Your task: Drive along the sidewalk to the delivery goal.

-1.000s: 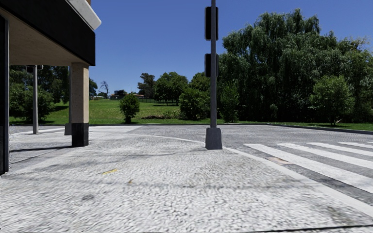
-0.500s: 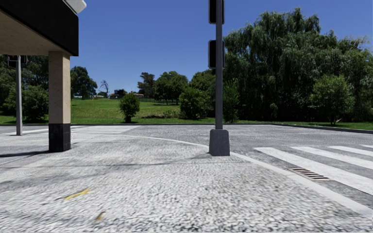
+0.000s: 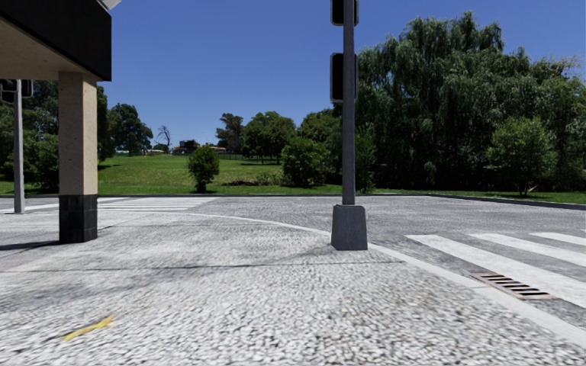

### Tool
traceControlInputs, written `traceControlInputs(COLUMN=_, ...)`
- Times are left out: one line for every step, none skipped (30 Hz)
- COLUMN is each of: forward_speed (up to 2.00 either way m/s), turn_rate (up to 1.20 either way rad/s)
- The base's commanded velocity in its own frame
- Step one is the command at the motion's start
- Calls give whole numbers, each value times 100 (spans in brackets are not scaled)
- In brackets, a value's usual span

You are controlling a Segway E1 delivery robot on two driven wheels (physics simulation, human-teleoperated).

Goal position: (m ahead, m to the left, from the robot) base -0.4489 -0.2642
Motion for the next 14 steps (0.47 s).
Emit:
traceControlInputs(forward_speed=0, turn_rate=0)
traceControlInputs(forward_speed=0, turn_rate=0)
traceControlInputs(forward_speed=0, turn_rate=0)
traceControlInputs(forward_speed=0, turn_rate=0)
traceControlInputs(forward_speed=0, turn_rate=0)
traceControlInputs(forward_speed=0, turn_rate=0)
traceControlInputs(forward_speed=0, turn_rate=0)
traceControlInputs(forward_speed=0, turn_rate=0)
traceControlInputs(forward_speed=0, turn_rate=0)
traceControlInputs(forward_speed=0, turn_rate=0)
traceControlInputs(forward_speed=0, turn_rate=0)
traceControlInputs(forward_speed=0, turn_rate=0)
traceControlInputs(forward_speed=0, turn_rate=0)
traceControlInputs(forward_speed=0, turn_rate=0)
